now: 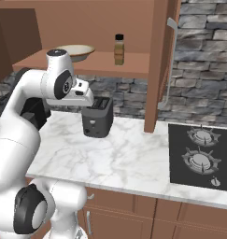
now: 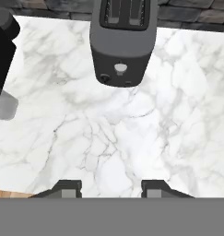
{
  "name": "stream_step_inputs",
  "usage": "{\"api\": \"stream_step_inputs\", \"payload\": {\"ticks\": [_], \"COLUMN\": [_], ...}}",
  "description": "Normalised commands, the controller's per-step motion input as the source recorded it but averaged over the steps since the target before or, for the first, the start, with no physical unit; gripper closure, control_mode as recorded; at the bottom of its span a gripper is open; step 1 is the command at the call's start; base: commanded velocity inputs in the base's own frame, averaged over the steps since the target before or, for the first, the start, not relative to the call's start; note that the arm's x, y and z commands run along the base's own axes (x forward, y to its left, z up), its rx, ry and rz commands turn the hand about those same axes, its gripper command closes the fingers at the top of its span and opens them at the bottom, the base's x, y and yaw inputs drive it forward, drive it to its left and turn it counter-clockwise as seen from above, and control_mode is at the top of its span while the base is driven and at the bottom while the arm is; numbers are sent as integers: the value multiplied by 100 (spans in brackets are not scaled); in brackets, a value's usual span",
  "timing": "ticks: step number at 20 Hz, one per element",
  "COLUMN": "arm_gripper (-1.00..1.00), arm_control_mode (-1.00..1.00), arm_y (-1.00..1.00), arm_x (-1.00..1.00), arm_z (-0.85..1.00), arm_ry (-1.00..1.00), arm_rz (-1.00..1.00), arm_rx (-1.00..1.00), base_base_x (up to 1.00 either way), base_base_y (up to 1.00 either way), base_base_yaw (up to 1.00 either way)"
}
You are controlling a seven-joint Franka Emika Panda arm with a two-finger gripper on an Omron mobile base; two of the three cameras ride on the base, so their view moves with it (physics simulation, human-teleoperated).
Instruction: Take the cinnamon bottle from the cabinet and place it on the dining table, next to the plate with the cupcake. Then take the chocolate from the dining counter and place it on the cupcake plate.
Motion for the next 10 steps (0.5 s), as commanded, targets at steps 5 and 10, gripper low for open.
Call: {"api": "stream_step_inputs", "payload": {"ticks": [5,10], "arm_gripper": [-100,-100], "arm_control_mode": [-100,-100], "arm_y": [1,5], "arm_x": [-6,-27], "arm_z": [0,1], "arm_ry": [0,-26], "arm_rz": [1,2], "arm_rx": [-1,-10], "base_base_x": [0,0], "base_base_y": [0,0], "base_base_yaw": [0,0]}}
